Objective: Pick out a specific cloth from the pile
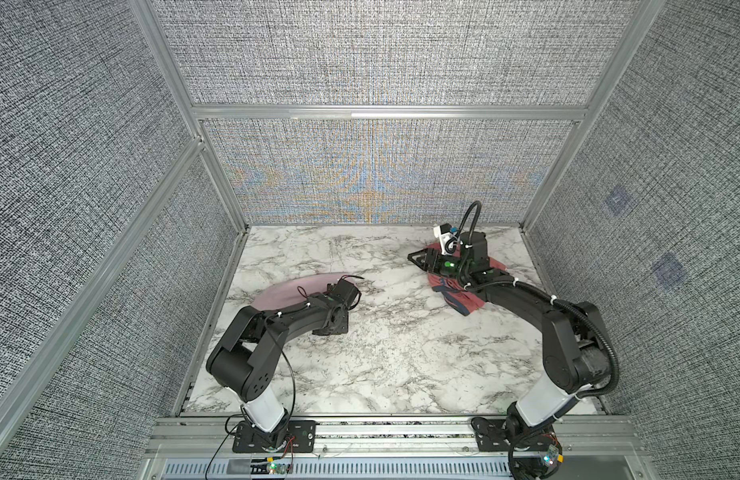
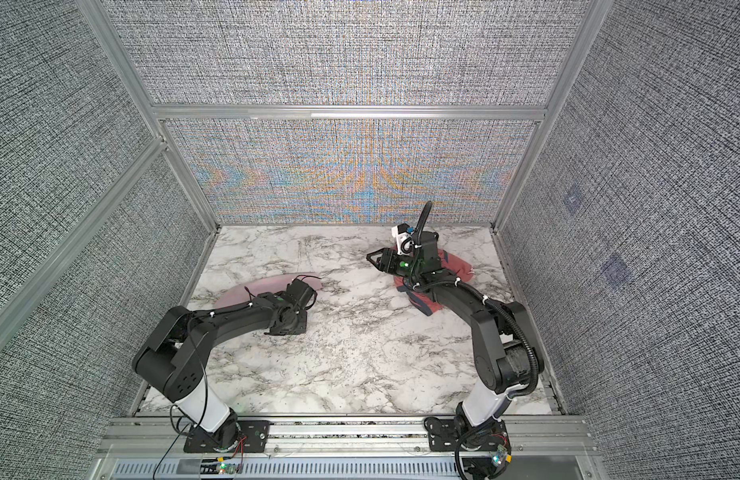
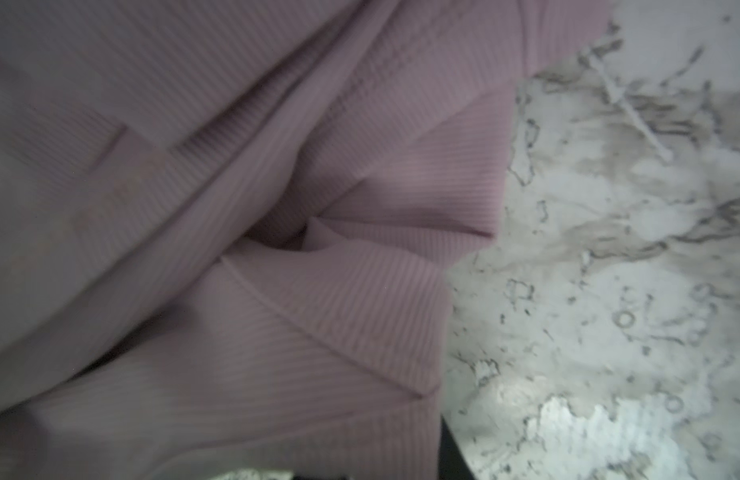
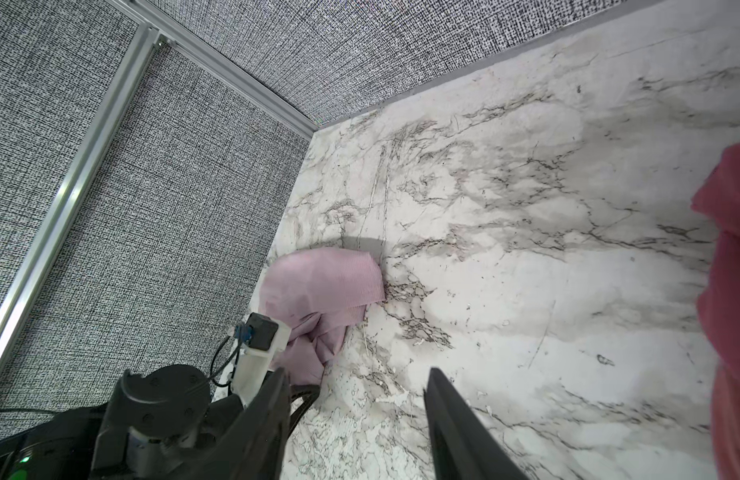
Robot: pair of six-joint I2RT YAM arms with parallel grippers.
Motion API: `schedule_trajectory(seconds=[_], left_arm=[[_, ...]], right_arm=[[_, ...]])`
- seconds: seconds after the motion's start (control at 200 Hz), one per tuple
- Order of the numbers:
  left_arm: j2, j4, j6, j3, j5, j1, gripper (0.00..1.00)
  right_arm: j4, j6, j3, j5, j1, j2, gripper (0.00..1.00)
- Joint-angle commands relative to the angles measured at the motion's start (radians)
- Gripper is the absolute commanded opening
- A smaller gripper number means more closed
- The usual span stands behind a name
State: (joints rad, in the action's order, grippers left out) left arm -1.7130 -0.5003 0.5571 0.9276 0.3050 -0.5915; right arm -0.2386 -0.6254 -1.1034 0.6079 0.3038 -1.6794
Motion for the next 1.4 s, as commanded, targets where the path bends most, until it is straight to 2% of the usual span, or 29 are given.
schedule_trajectory(seconds=[0.0,0.16,0.465,0.735,0.841,0.931,1.126,1.221,1.396], left_arm=[[-0.046,-0.074,0.003,0.021,0.043,-0.027,0.01],[-0.032,-0.133,0.015,0.077,0.055,-0.078,0.0],[0.166,-0.29,0.014,0.205,-0.038,-0.1,0.0],[0.245,-0.351,-0.02,0.321,0.074,-0.083,0.0],[0.268,-0.32,-0.07,0.333,0.086,-0.024,0.0],[0.288,-0.257,-0.118,0.324,0.058,0.064,0.0],[0.295,-0.016,-0.201,0.23,-0.075,0.265,0.0],[0.251,0.106,-0.193,0.187,-0.164,0.358,0.0],[0.085,0.206,-0.145,0.157,-0.21,0.449,0.0]], right_arm=[[0.005,0.006,-0.008,0.004,0.0,0.015,0.54],[0.036,0.023,-0.012,-0.008,-0.002,0.032,0.54],[0.038,0.023,-0.01,-0.012,-0.003,0.044,0.54],[0.016,0.006,0.004,-0.005,-0.003,0.045,0.54],[0.016,0.004,0.005,-0.003,-0.003,0.048,0.54],[0.017,0.003,0.004,-0.005,-0.003,0.047,0.54],[0.015,-0.005,-0.005,-0.005,-0.003,0.032,0.54],[0.01,-0.011,-0.01,-0.003,-0.003,0.02,0.54],[0.013,-0.018,-0.024,0.009,-0.003,0.006,0.54]])
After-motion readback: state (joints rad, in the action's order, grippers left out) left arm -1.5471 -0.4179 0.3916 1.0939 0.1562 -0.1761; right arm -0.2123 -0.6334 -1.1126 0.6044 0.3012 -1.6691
